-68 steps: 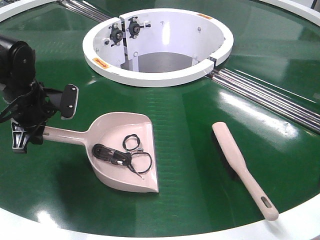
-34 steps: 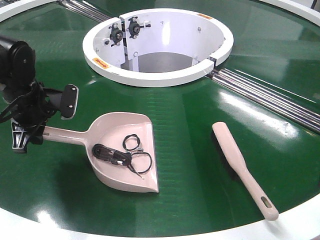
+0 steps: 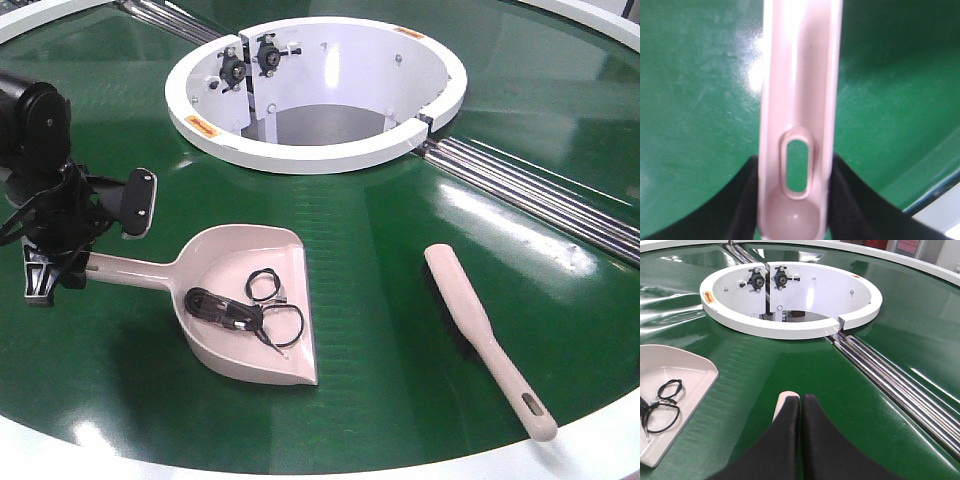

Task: Clean and inspect green conveyor with broom and dustpan
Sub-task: 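Release the dustpan handle and lift the left gripper away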

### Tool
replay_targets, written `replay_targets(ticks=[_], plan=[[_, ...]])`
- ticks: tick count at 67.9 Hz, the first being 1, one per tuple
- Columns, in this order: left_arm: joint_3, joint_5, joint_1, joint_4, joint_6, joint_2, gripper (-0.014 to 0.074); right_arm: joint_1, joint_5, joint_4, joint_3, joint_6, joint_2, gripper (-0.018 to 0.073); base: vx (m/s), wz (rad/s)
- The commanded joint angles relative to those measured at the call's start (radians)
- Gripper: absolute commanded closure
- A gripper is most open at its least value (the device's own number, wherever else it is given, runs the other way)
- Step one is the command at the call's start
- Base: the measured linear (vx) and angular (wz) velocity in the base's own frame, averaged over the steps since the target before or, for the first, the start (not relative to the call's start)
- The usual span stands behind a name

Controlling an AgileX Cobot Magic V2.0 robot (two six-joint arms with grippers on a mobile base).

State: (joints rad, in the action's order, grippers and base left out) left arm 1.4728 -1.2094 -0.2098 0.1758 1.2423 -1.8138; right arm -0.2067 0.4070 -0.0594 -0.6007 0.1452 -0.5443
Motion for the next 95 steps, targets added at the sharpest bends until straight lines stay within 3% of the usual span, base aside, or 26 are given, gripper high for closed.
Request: replay_targets(ticks=[1, 23, 33, 46, 55, 71, 77, 87, 95], plan=[[0.028, 0.011, -0.008, -0.016, -0.004, 0.046, 0.0575, 0.001, -0.076, 0.005, -0.027, -0.001, -0.002, 0.0567, 0.0, 0.0], [0.028, 0.028, -0.008, -0.013, -0.017, 0.046, 0.0414, 0.001, -0.076, 0.006, -0.027, 0.001, -0.002, 0.0567, 0.0, 0.0], [0.028, 0.035, -0.008, -0.013, -0.028, 0.046, 0.023, 0.001, -0.076, 0.006, -0.027, 0.004, -0.002, 0.0567, 0.0, 0.0], [0.028, 0.059, -0.008, 0.015, -0.12, 0.046, -0.0037, 0.001, -0.076, 0.006, -0.027, 0.004, -0.002, 0.0567, 0.0, 0.0], [0.028, 0.064, -0.008, 0.066, -0.197, 0.047, -0.0099, 0.001, -0.076, 0.006, -0.027, 0.004, -0.002, 0.0567, 0.0, 0.0], [0.028, 0.062, -0.008, 0.086, -0.239, 0.071, -0.0062, 0.001, -0.076, 0.006, -0.027, 0.002, -0.002, 0.0566, 0.0, 0.0], [0.028, 0.095, -0.008, 0.085, -0.294, 0.088, -0.0013, 0.001, -0.082, 0.006, -0.027, 0.003, -0.002, 0.0565, 0.0, 0.0], [0.028, 0.164, -0.008, 0.09, -0.448, 0.131, 0.0153, 0.001, -0.083, 0.006, -0.027, 0.006, -0.002, 0.0564, 0.0, 0.0], [0.028, 0.206, -0.008, 0.09, -0.558, 0.187, 0.0404, 0.001, -0.084, 0.006, -0.031, 0.006, -0.002, 0.0563, 0.0, 0.0]])
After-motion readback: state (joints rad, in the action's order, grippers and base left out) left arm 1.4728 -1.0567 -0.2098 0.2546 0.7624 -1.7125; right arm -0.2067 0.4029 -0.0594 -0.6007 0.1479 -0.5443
